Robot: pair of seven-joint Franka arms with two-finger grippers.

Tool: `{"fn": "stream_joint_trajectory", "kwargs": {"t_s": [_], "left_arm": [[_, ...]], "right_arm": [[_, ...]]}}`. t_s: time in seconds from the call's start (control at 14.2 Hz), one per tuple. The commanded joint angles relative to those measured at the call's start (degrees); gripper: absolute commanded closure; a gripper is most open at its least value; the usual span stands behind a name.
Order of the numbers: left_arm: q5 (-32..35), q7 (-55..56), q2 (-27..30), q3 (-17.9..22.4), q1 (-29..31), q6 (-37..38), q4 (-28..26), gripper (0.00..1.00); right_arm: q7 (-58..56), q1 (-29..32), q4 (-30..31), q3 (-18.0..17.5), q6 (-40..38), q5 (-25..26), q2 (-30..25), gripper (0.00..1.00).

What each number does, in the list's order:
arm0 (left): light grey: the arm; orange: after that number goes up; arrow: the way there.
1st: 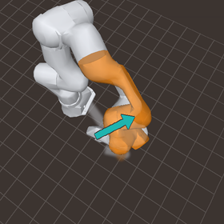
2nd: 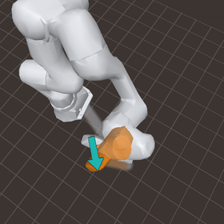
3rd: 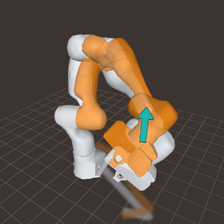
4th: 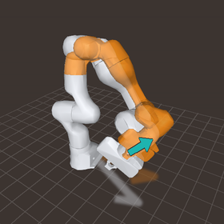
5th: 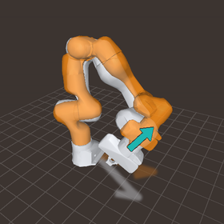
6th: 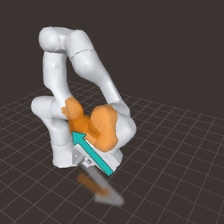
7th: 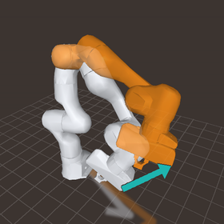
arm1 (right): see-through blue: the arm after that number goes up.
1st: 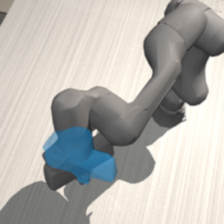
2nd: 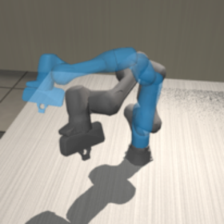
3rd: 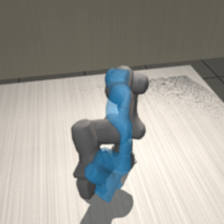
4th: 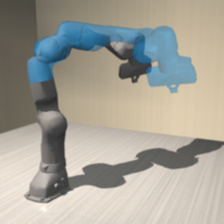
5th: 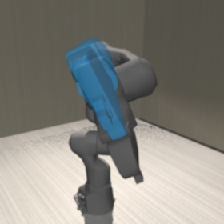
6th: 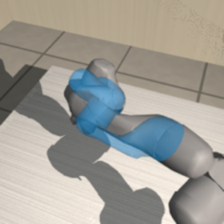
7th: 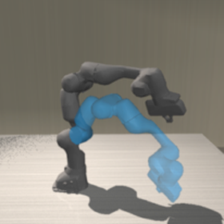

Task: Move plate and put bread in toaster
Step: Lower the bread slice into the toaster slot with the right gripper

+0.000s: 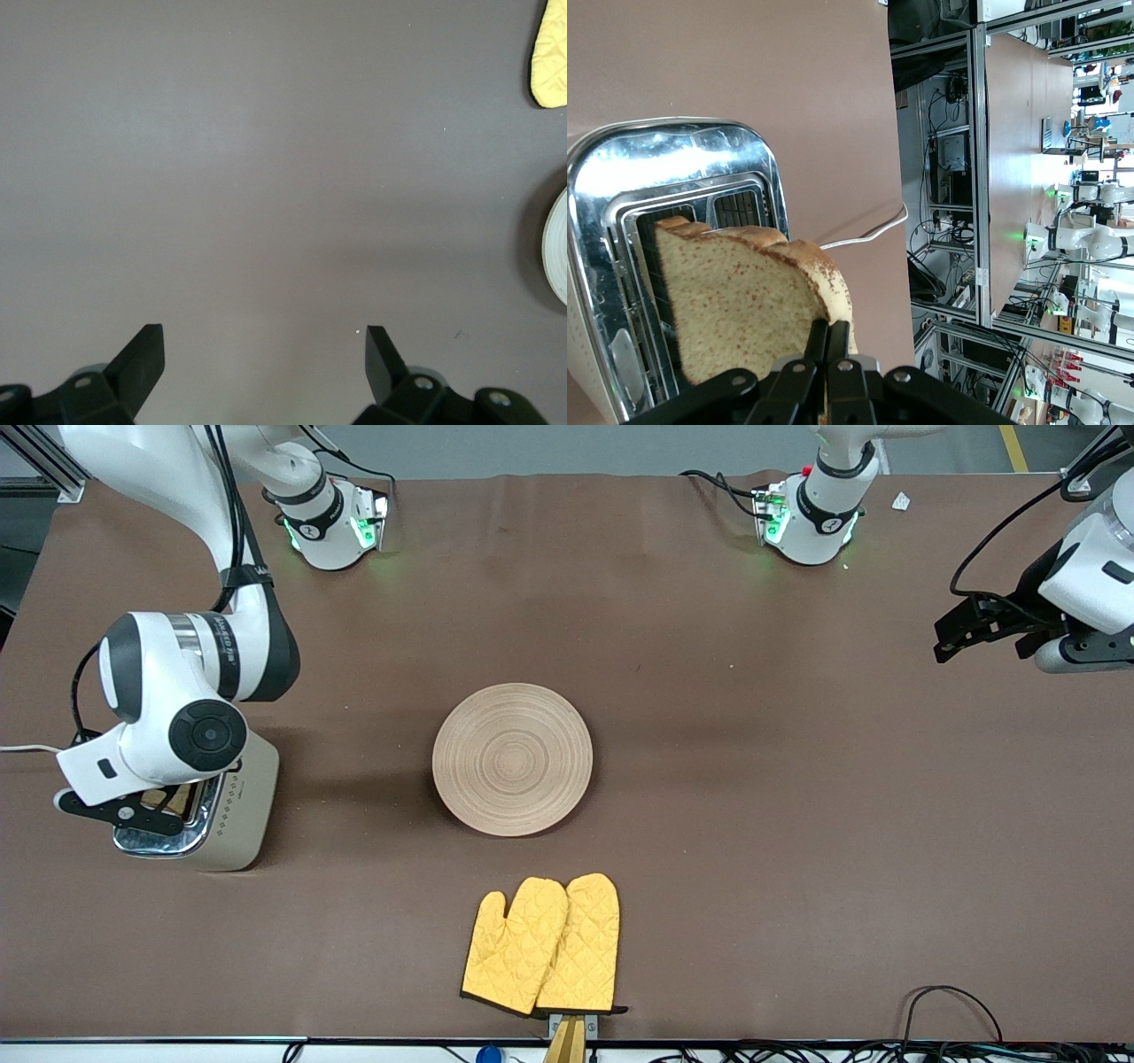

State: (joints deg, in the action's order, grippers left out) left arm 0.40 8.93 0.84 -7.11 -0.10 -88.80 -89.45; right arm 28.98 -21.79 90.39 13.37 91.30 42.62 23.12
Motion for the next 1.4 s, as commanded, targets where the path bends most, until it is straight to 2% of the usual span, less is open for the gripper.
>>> {"fn": "stream_joint_trajectory", "kwargs": {"t_s": [0.0, 0.84, 0.91, 0.98, 1.05, 1.12, 1.19, 1.33], "left_arm": [[1.09, -0.41, 0.92, 0.25, -0.17, -0.41, -0.81, 0.00], [1.09, -0.32, 0.75, 0.25, -0.08, -0.59, -0.81, 0.00], [1.18, -0.32, 0.66, 0.25, -0.08, -0.59, -0.81, 0.00], [1.18, -0.32, 0.57, 0.25, -0.08, -0.68, -0.81, 0.00], [1.10, -0.32, 0.48, 0.25, -0.08, -0.68, -0.81, 0.00], [1.18, -0.32, 0.39, 0.25, -0.08, -0.76, -0.72, 0.00], [1.18, -0.32, 0.39, 0.25, -0.08, -0.77, -0.81, 0.00], [1.45, -0.23, 0.31, 0.25, -0.17, -0.77, -0.81, 0.00]], "right_arm": [[0.99, -0.27, -0.39, -0.19, -0.51, 0.97, 0.61, 1.00], [1.08, -0.19, 0.93, -0.28, 3.71, 0.71, 6.94, 0.98], [0.99, -0.45, 0.75, -0.28, 3.62, 0.62, 7.12, 0.87], [0.99, -0.45, 0.23, -0.36, 3.62, 0.36, 7.64, 0.61], [1.08, -0.36, 0.14, -0.36, 3.71, 0.18, 7.99, 0.27], [1.08, -0.36, -0.04, -0.54, 3.79, 0.01, 8.00, 0.12], [1.08, -0.54, -0.13, -0.63, 3.97, -1.48, 8.00, 0.00], [0.21, -1.67, -4.50, -0.63, 3.19, -8.40, 7.82, 0.00]]}}
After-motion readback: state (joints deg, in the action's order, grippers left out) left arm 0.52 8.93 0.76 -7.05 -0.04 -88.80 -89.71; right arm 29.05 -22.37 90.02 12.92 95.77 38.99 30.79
